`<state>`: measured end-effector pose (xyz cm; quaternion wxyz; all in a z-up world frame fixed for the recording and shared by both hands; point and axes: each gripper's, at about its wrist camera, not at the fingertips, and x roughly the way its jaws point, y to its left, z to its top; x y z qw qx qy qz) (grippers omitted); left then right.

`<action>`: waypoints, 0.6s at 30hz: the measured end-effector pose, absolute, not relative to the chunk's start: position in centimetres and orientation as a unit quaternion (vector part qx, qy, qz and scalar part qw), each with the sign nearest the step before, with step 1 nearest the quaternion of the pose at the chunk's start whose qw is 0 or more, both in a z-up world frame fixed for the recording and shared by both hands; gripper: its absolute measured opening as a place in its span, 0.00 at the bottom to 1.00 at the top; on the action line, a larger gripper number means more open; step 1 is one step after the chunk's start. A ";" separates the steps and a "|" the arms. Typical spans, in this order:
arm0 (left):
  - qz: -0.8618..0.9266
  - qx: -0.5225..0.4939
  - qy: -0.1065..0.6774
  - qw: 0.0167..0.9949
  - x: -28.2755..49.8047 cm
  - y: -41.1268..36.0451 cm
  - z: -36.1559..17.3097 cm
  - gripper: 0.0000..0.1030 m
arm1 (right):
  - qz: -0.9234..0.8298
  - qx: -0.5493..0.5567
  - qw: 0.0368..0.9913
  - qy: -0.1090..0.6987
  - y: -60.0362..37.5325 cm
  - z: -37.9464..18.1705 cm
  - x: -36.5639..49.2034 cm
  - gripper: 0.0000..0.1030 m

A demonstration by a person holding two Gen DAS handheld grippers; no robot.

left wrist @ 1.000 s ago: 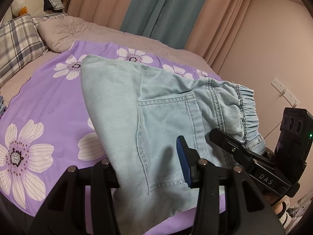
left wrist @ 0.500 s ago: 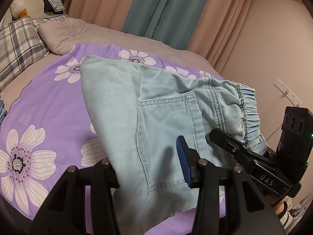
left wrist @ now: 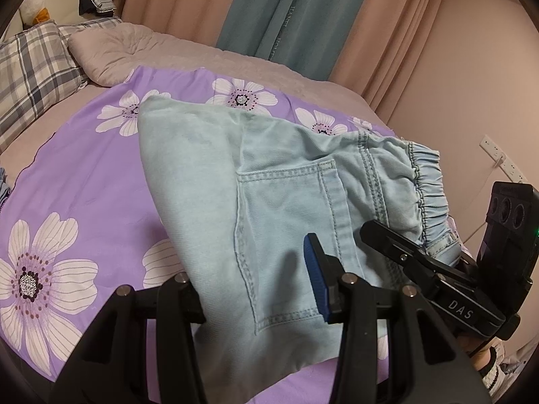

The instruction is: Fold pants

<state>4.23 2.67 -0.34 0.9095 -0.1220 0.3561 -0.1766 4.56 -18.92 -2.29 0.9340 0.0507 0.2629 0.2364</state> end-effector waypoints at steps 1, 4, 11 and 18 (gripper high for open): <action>-0.176 -0.122 0.356 0.910 4.3 2.7 -0.4 0.43 | 0.236 0.051 0.934 0.263 -18.8 -2.3 4.6 0.39; -0.175 -0.123 0.360 0.908 4.4 2.6 -0.6 0.43 | 0.236 0.054 0.933 0.268 -18.8 -2.4 4.8 0.39; -0.174 -0.125 0.370 0.904 5.5 2.3 -1.0 0.43 | 0.231 0.058 0.931 0.277 -18.4 -3.1 5.4 0.39; -0.177 -0.120 0.367 0.905 7.3 1.9 -0.6 0.43 | 0.224 0.061 0.934 0.272 -18.6 -2.9 6.3 0.39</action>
